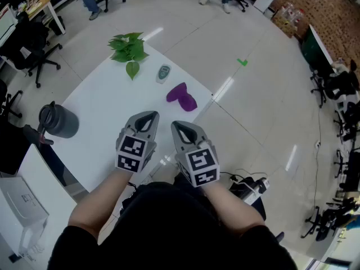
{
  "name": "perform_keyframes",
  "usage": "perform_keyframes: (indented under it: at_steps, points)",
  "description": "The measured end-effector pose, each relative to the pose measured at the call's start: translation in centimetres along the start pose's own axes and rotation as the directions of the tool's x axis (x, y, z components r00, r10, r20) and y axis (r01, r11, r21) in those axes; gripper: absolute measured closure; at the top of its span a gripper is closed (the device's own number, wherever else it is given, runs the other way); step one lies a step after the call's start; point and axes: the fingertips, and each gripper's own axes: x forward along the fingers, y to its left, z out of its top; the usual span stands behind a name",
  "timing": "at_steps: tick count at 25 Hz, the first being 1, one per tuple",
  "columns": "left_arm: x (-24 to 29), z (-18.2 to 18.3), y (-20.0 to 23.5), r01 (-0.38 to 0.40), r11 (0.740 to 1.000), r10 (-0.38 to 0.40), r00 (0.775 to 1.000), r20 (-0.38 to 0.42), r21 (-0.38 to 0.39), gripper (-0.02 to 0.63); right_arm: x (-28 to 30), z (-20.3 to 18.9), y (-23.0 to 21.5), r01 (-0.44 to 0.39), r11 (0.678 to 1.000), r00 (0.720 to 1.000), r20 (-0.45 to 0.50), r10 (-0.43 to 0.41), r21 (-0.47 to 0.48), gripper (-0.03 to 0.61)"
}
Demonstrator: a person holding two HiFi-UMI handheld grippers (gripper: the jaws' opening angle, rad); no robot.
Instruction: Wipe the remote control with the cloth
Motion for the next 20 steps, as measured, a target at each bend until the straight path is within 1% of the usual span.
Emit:
perform_keyframes:
  at_steps: [5, 8, 10, 12, 13, 14, 16, 17, 20]
  points:
    - [4.8, -0.7, 2.9, -0.038, 0.999, 0.037, 0.998, -0.049, -0.016, 0.611, 2.6, -0.6, -2.1, -0.03, 0.999, 0.999, -0.028, 0.031, 0.031, 0.557]
    - [8.7, -0.7, 5.2, -0.083, 0.996, 0.08, 0.994, -0.078, -0.028, 0.611, 4.5, -1.8, -5.2, -0.045, 0.999, 0.998, -0.051, 0.046, 0.022, 0.557]
    - [11.9, -0.7, 6.9, -0.117, 0.992, 0.112, 0.988, -0.103, -0.04, 0.611, 6.0, -1.8, -7.2, -0.074, 0.997, 0.995, -0.063, 0.075, 0.022, 0.557]
    - [15.3, -1.2, 8.5, -0.145, 0.988, 0.137, 0.98, -0.143, -0.05, 0.572, 7.8, -2.1, -9.3, -0.108, 0.994, 0.991, -0.082, 0.11, 0.021, 0.554]
    - [16.9, -1.8, 9.3, -0.159, 0.986, 0.147, 0.974, -0.17, -0.055, 0.561, 8.6, -2.6, -10.2, -0.125, 0.992, 0.987, -0.095, 0.126, 0.016, 0.552]
    - [18.5, -2.5, 10.0, -0.171, 0.983, 0.155, 0.967, -0.203, -0.062, 0.534, 9.5, -3.1, -11.0, -0.143, 0.99, 0.984, -0.11, 0.143, 0.009, 0.549]
    - [21.5, -4.3, 11.4, -0.194, 0.978, 0.166, 0.948, -0.272, -0.079, 0.447, 11.2, -4.3, -12.5, -0.174, 0.985, 0.975, -0.141, 0.172, -0.005, 0.532]
    - [22.9, -5.1, 12.1, -0.204, 0.975, 0.17, 0.938, -0.302, -0.085, 0.414, 12.1, -4.8, -13.1, -0.185, 0.983, 0.971, -0.155, 0.181, -0.009, 0.529]
    - [26.7, -7.6, 13.8, -0.225, 0.97, 0.176, 0.908, -0.381, -0.087, 0.349, 14.3, -6.2, -14.7, -0.206, 0.979, 0.961, -0.189, 0.201, -0.004, 0.518]
